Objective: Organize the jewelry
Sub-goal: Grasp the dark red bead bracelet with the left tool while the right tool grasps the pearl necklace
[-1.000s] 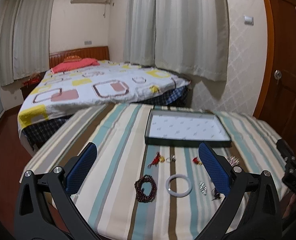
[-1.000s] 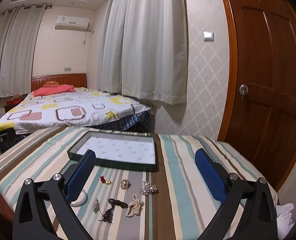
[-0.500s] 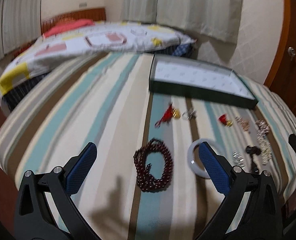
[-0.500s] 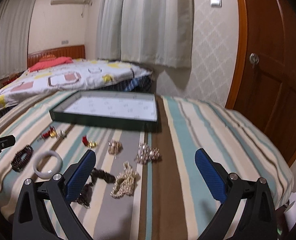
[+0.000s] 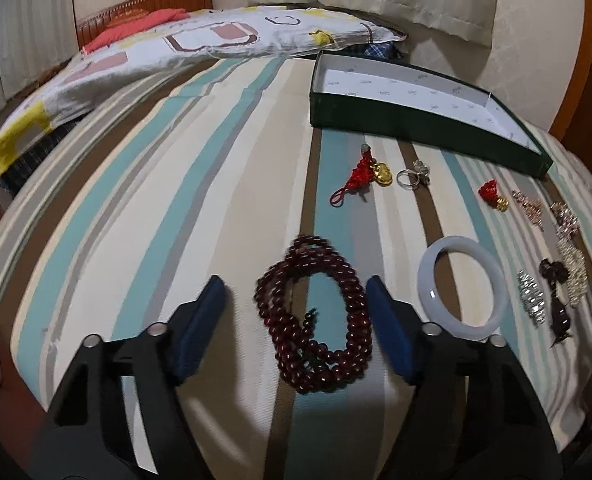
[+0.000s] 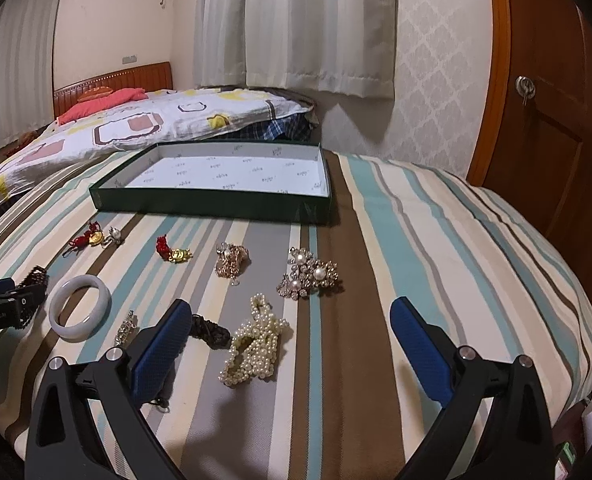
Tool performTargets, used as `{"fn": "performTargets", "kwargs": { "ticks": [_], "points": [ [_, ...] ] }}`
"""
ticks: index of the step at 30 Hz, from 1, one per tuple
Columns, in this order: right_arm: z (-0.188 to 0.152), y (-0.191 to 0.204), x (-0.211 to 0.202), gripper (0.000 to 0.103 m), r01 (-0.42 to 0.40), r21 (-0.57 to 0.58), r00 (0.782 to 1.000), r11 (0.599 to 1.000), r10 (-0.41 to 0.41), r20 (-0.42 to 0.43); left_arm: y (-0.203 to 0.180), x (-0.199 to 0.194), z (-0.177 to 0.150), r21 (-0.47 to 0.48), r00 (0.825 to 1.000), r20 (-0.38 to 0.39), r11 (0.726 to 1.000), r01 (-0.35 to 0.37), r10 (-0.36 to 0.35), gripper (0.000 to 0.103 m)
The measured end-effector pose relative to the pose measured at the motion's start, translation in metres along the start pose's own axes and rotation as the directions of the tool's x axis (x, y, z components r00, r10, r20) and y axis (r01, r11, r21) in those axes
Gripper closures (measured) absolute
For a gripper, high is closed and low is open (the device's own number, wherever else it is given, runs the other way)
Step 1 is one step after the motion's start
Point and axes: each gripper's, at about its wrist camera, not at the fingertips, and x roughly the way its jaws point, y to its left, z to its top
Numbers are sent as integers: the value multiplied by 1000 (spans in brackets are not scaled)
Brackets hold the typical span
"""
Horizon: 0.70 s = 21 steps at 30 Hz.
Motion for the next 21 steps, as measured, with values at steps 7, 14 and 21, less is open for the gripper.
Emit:
{"fn": "performTargets", "kwargs": {
  "ticks": [7,14,21],
  "points": [
    [-3,1,9,6,-15,-5,999,1000,14,-41,-2,-2,2,10,999,26,1000,29,-29,79],
    [0,-15,21,14,-38,97,997,995,45,-68,-1,-1,5,3,998,32,999,51,-51,86],
    [-6,-11,41,47,-66,126,986,990,84,-145,-1,0,5,3,998,31,999,52,-52,86]
  ]
}}
